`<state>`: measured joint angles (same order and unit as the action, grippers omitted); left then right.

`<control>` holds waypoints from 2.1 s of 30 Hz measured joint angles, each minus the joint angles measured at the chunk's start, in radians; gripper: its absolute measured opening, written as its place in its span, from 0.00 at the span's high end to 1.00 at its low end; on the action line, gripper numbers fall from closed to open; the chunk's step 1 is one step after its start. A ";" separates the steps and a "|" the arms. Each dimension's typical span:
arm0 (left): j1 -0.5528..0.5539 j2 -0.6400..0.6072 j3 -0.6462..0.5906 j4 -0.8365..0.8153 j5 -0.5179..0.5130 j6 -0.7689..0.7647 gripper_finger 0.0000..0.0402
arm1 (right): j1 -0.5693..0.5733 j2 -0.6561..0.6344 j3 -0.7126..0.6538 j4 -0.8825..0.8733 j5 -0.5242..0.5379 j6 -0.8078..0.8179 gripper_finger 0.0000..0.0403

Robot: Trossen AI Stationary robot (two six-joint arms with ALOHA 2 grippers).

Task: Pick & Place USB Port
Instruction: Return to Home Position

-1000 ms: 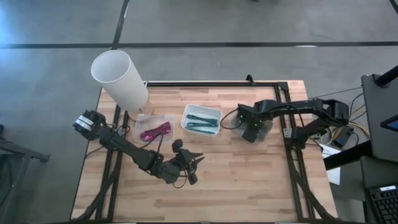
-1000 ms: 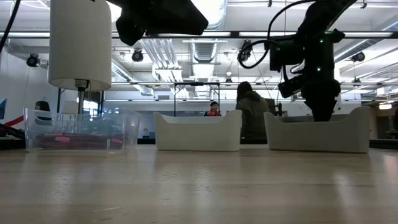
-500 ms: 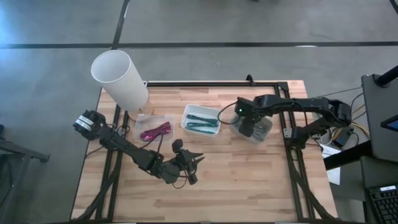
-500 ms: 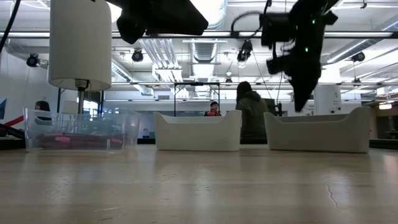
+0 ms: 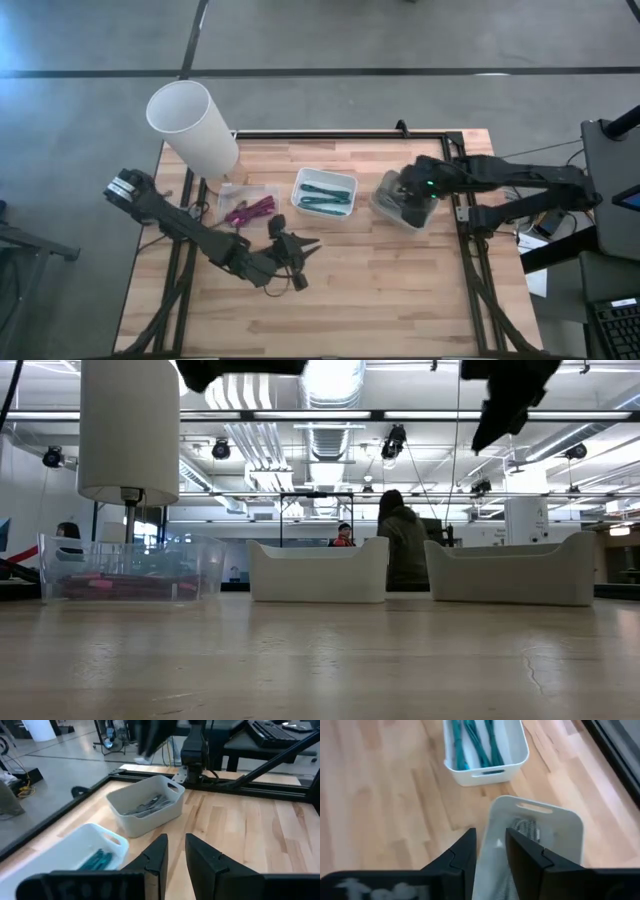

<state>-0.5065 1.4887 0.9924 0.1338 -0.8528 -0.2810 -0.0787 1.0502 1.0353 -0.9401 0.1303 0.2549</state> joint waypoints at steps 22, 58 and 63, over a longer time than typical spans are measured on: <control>0.004 -0.545 -0.294 -0.223 -0.054 -0.027 0.82 | 0.062 -0.406 -0.422 0.548 -0.194 -0.131 0.81; 0.158 -1.178 -0.981 0.369 0.204 0.359 0.82 | 0.061 -0.751 -0.736 0.811 -0.343 -0.214 0.78; 0.161 -1.231 -0.980 0.392 0.209 0.443 0.82 | 0.061 -0.822 -0.768 0.811 -0.377 -0.225 0.80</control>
<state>-0.3458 0.2580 0.0124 0.5263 -0.6437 0.1624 -0.0177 0.2277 0.2674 -0.1291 -0.2470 0.0301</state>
